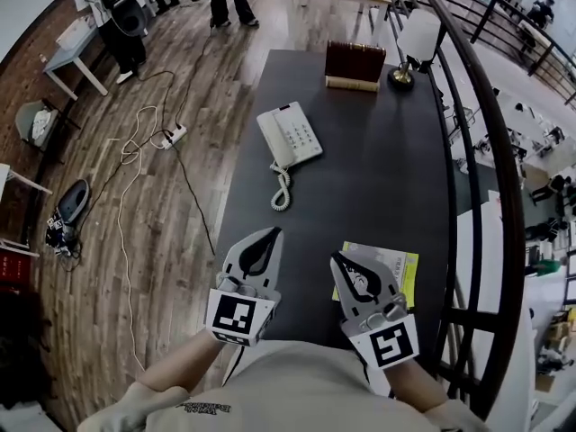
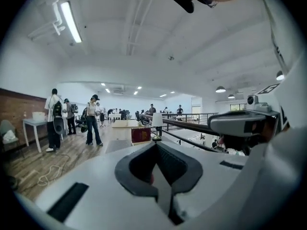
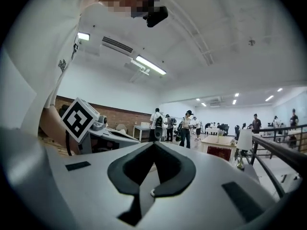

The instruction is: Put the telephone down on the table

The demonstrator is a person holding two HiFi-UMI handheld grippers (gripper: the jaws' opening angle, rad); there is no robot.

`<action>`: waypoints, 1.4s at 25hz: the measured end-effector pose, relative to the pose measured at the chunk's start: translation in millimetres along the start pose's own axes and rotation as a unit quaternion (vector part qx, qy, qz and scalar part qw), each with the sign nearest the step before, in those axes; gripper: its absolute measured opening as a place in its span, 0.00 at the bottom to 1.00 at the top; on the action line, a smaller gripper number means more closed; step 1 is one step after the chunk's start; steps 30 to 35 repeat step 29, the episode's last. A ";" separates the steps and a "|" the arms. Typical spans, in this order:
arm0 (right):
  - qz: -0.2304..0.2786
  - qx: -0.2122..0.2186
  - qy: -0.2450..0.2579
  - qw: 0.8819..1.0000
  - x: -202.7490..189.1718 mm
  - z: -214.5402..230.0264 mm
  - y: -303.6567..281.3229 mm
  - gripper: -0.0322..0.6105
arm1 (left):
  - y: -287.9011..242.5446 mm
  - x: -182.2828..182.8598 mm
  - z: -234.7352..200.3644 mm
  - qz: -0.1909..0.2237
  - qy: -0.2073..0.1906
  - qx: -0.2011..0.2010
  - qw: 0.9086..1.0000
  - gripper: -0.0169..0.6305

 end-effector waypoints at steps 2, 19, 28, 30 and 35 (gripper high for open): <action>-0.009 -0.002 -0.022 1.000 -7.4 0.6 1.4 0.05 | 5.8 -9.0 1.1 0.002 0.012 0.008 1.000 0.03; 0.008 -0.024 -0.019 0.999 -2.4 13.9 -1.0 0.05 | 8.1 5.4 -2.2 0.026 -0.024 0.027 0.999 0.03; 0.010 -0.027 -0.019 0.999 -3.2 18.6 5.8 0.05 | 5.5 9.3 6.0 0.039 -0.027 0.028 0.998 0.03; 0.009 -0.027 -0.020 0.999 -4.3 19.5 7.6 0.05 | 5.1 8.2 7.9 0.035 -0.027 0.029 0.999 0.03; 0.009 -0.027 -0.020 0.999 -4.3 19.5 7.6 0.05 | 5.1 8.2 7.9 0.035 -0.027 0.029 0.999 0.03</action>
Point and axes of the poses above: the fingertips, and each gripper's own axes: y backward along the fingers, z to its right, x out of its top, the point moved 5 cm from there along y, backward along the fingers, and after that the axes turned 12 degrees about -x, right-handed, at the moved point
